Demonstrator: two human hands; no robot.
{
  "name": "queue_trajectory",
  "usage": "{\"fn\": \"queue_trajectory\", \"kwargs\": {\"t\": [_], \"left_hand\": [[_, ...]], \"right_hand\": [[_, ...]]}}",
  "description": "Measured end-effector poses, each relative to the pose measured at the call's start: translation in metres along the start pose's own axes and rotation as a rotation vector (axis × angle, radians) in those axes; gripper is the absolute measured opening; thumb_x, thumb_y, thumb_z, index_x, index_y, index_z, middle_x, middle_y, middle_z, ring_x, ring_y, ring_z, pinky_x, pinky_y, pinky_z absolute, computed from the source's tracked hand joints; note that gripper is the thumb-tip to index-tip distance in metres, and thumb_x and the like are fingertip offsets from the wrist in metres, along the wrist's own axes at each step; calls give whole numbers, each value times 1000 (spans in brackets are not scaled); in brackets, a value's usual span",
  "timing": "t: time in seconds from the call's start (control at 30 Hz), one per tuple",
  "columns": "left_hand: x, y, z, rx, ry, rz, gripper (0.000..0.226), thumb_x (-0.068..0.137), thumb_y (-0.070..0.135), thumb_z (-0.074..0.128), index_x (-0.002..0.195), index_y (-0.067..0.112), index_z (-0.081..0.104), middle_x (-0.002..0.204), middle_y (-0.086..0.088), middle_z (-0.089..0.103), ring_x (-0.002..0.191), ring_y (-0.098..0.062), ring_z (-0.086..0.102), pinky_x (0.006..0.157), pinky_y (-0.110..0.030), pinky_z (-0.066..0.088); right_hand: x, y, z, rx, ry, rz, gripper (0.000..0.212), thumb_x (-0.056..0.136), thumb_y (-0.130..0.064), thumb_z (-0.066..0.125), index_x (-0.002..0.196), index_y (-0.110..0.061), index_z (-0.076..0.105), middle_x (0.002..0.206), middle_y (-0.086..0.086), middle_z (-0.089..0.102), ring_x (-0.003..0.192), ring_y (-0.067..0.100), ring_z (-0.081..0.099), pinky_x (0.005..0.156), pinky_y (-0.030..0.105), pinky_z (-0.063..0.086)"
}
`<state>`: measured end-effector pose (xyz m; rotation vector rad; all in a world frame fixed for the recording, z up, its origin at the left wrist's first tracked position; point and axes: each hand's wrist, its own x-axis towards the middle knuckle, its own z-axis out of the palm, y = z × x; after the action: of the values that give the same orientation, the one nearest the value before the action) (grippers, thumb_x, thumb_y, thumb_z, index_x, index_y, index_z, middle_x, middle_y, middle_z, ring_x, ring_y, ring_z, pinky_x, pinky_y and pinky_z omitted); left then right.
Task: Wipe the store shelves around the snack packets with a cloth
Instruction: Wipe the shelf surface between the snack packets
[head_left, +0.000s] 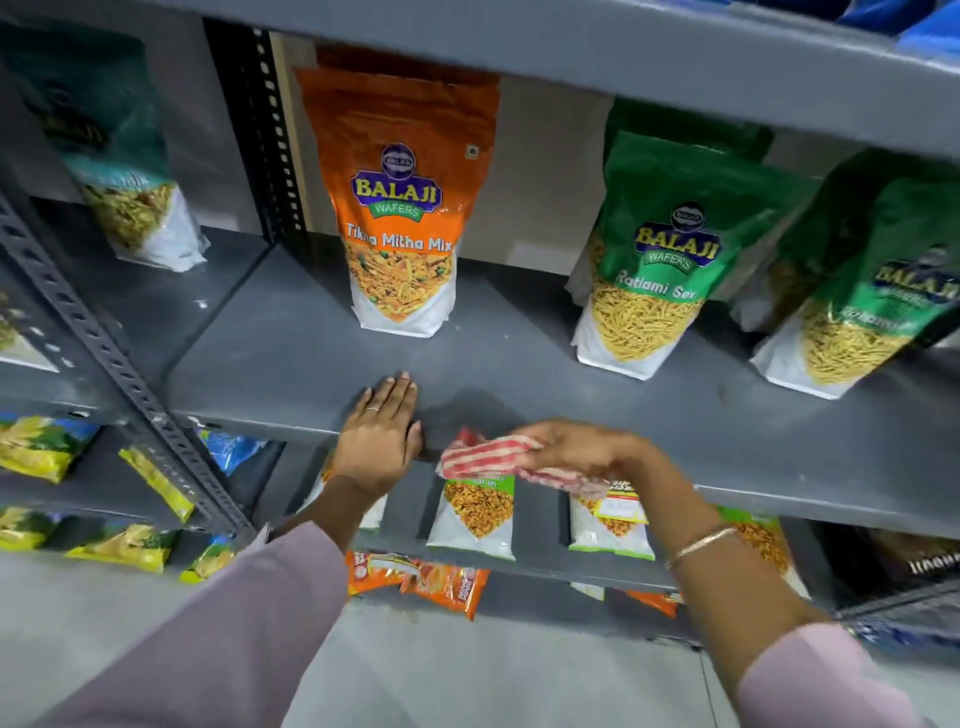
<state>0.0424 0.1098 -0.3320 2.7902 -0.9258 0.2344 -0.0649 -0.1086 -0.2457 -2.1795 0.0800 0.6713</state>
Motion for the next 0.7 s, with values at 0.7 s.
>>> {"fn": "queue_trajectory", "kwargs": {"t": [0.7], "left_hand": [[2, -2, 8, 21, 29, 13, 58, 86, 33, 31, 118, -4, 63, 125, -18, 61, 114, -34, 60, 109, -31, 16]], "right_hand": [[51, 31, 24, -494, 830, 473, 63, 95, -25, 36, 153, -28, 10, 161, -8, 4, 150, 23, 9, 120, 39, 14]]}}
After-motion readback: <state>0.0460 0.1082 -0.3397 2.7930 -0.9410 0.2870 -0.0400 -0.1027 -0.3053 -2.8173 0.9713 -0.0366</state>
